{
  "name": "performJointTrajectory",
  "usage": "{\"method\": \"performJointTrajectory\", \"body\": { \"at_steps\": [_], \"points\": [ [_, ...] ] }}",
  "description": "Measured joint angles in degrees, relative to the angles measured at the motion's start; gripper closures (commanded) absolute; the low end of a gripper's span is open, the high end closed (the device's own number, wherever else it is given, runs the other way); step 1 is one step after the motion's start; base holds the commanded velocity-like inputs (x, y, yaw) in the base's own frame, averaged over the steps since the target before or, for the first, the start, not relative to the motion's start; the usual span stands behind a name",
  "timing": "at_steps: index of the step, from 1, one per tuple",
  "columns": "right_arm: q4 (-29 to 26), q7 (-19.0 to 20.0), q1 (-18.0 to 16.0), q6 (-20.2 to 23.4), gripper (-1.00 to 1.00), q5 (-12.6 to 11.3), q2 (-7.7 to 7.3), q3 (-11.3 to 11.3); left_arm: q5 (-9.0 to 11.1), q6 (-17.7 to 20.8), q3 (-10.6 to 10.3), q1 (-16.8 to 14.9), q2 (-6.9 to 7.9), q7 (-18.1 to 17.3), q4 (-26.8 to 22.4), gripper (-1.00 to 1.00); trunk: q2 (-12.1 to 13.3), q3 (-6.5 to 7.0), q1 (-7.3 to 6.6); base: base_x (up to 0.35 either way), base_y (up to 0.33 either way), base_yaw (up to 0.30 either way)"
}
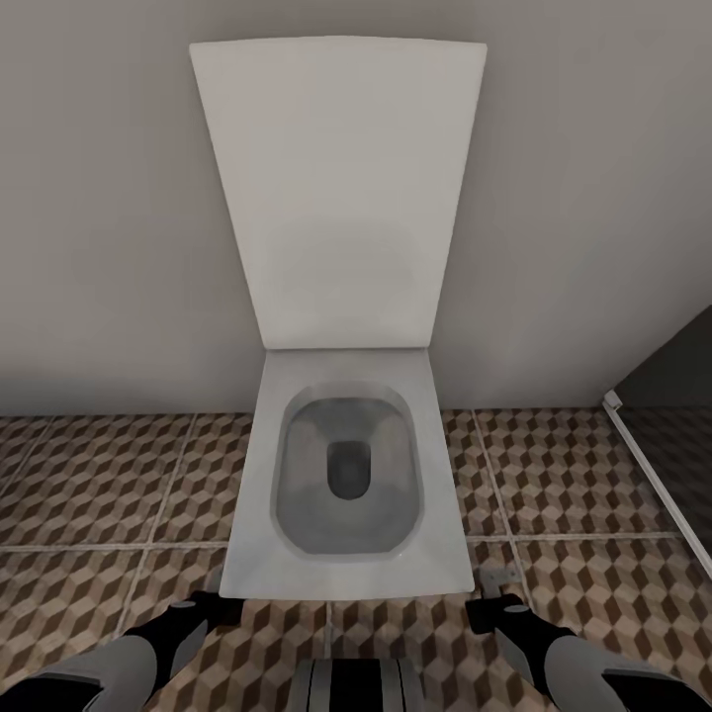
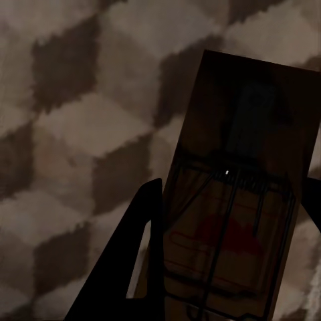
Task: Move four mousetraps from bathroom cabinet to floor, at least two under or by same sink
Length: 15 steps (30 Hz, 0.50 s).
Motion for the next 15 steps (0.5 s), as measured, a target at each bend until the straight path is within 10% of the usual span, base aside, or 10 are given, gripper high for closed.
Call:
{"method": "performJointTrajectory", "body": {
  "at_steps": [15],
  "points": [
    [0.07, 0.00, 0.29, -0.01, 1.00, 0.08, -0.28, 0.00, -0.11, -1.96, -0.05, 0.01, 0.00, 0.05, 0.11, 1.00, 0.00, 0.00, 0.00, 0.000, 0.000, 0.000]
  ]
}}
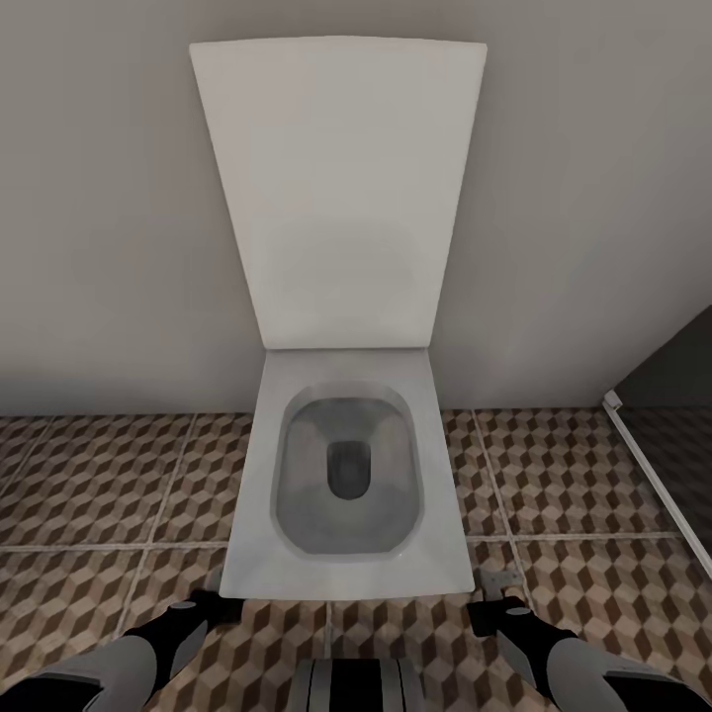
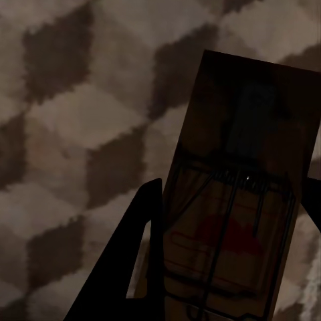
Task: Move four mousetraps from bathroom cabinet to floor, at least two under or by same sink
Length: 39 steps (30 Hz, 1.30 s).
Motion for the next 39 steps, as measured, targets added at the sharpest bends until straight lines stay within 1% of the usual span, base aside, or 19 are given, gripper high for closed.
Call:
{"method": "performJointTrajectory", "body": {
  "at_steps": [3, 8, 28, 39],
  "points": [
    [0.00, 0.00, 0.00, 0.00, 1.00, 0.00, -0.04, 0.00, -0.06, -1.45, -0.02, 0.01, -0.04, 0.02, -0.02, 1.00, 0.00, 0.00, 0.00, 0.000, 0.000, 0.000],
    [-0.01, 0.00, 0.01, 0.00, 1.00, 0.03, -0.11, 0.00, -0.17, -2.05, -0.03, 0.02, -0.07, 0.05, -0.02, 1.00, 0.00, 0.00, 0.00, 0.000, 0.000, 0.000],
    [-0.08, 0.26, 0.00, 0.00, 1.00, 0.44, -0.21, 0.03, -0.18, -2.04, -0.03, 0.04, -0.07, 0.66, -0.02, 1.00, 0.00, 0.00, 0.00, 0.000, 0.000, 0.000],
    [-0.08, 0.24, 0.00, 0.00, 1.00, 0.45, -0.30, 0.03, -0.26, -2.00, -0.03, 0.00, -0.39, 0.90, -0.09, 1.00, 0.00, 0.00, 0.00, 0.000, 0.000, 0.000]
  ]
}}
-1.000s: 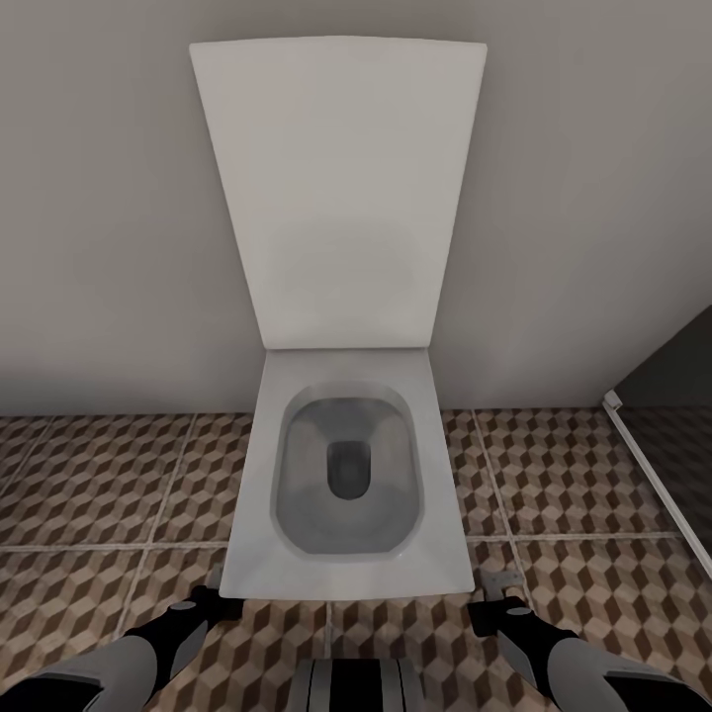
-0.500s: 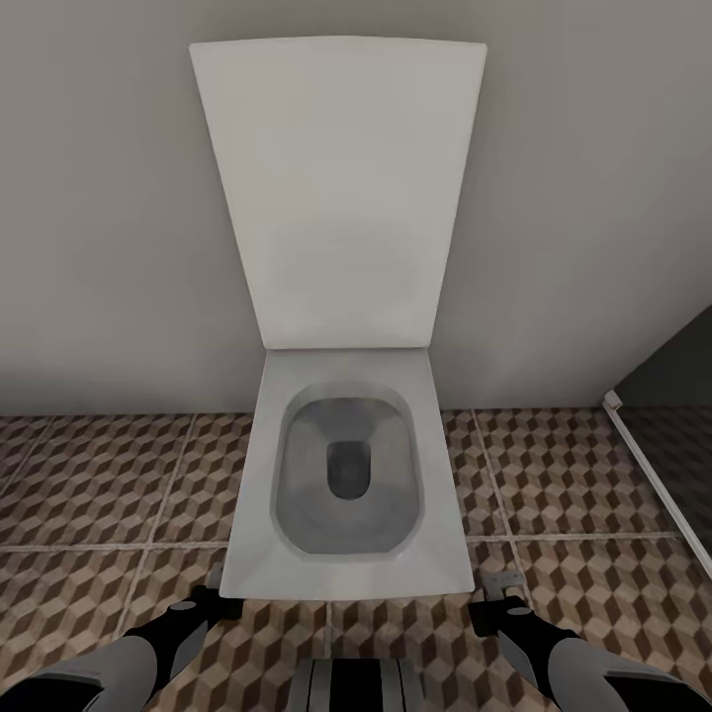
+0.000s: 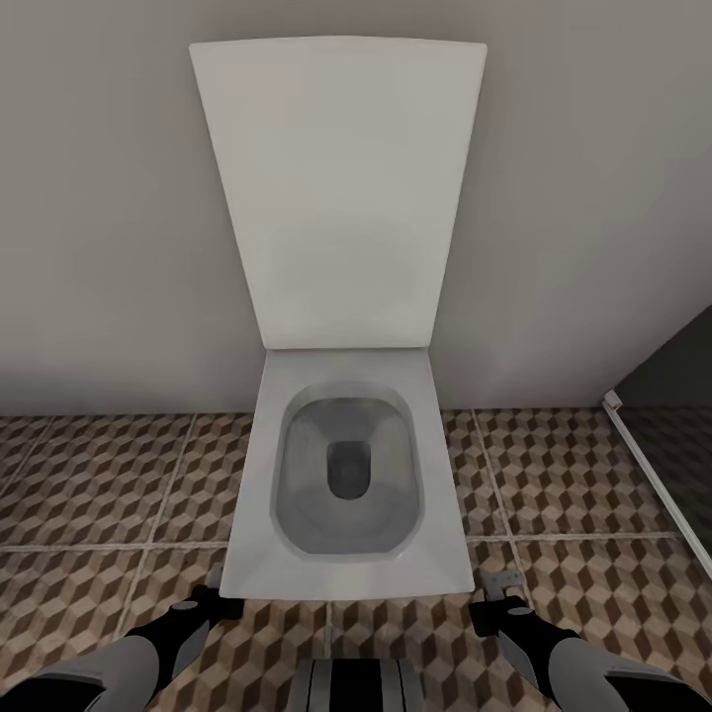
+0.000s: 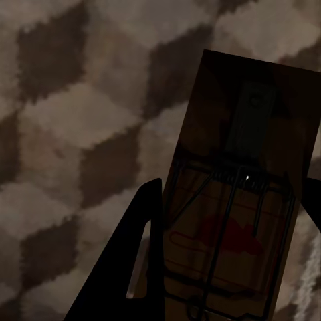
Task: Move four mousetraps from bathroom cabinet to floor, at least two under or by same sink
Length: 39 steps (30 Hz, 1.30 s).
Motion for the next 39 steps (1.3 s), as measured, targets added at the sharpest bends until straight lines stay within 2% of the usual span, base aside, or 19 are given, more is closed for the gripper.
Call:
{"method": "performJointTrajectory", "body": {
  "at_steps": [9, 16, 39],
  "points": [
    [0.00, 0.00, 0.00, 0.00, 1.00, 0.00, 0.00, 0.04, 0.02, 0.00, 0.00, 0.01, -0.01, 0.01, -0.10, 1.00, 0.00, 0.00, 0.00, 0.000, 0.000, 0.000],
    [0.00, 0.00, 0.00, 0.00, 1.00, 0.07, 0.05, 0.04, 0.04, -0.02, 0.00, 0.02, 0.10, 0.01, -0.11, 1.00, -0.09, -1.54, 0.18, 0.000, 0.000, 0.000],
    [0.00, 0.00, 0.00, 0.00, 1.00, 0.09, 0.05, 0.05, 0.05, -0.24, 0.01, 0.01, 0.22, 0.01, -0.29, 1.00, -0.09, -1.55, 0.18, 0.000, 0.000, 0.000]
  ]
}}
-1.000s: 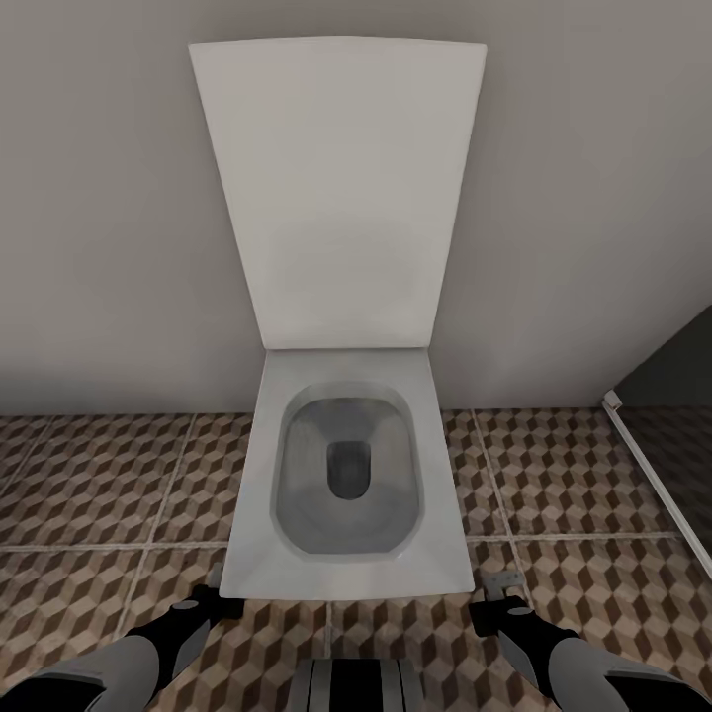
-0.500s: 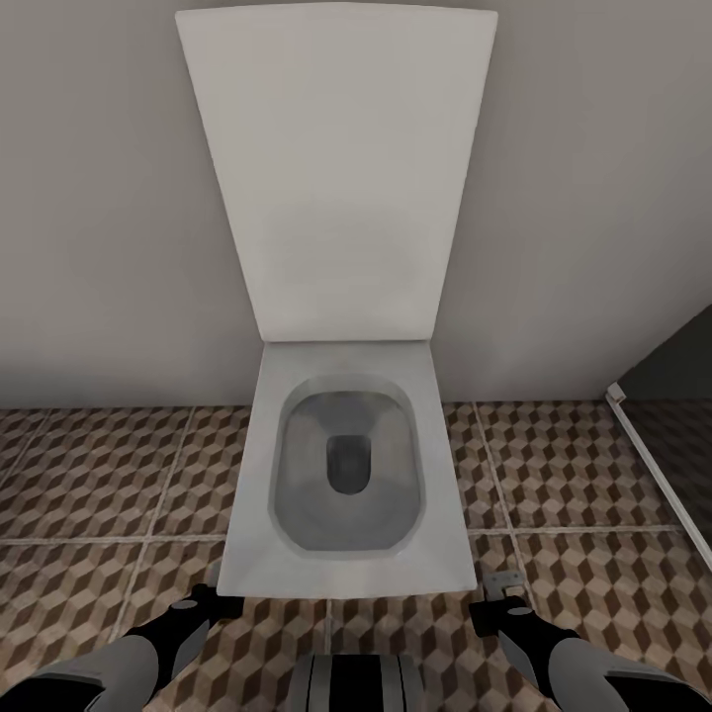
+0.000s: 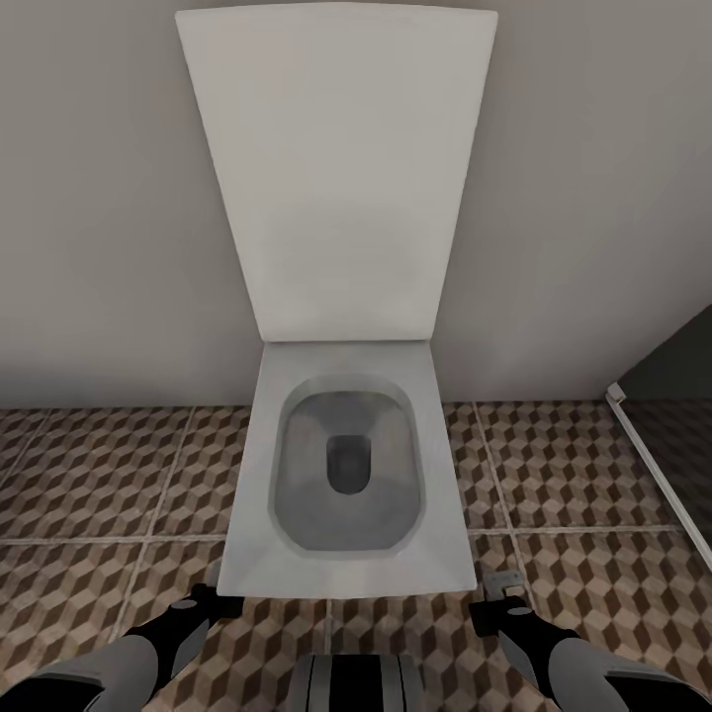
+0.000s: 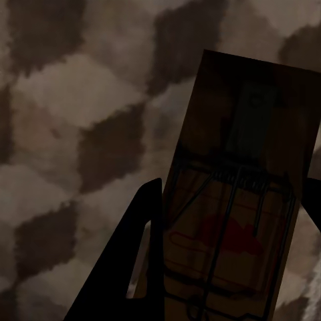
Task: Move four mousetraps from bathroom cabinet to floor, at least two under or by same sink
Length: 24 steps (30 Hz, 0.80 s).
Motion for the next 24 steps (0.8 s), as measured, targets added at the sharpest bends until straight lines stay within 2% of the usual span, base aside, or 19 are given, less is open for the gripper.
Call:
{"method": "performJointTrajectory", "body": {
  "at_steps": [24],
  "points": [
    [-0.07, -0.03, -0.01, -0.27, 1.00, -0.05, -0.02, 0.00, 0.00, -0.17, 0.05, -0.01, 0.07, 0.70, -0.06, 1.00, 0.00, 0.00, 0.00, 0.000, 0.000, 0.000]
  ]
}}
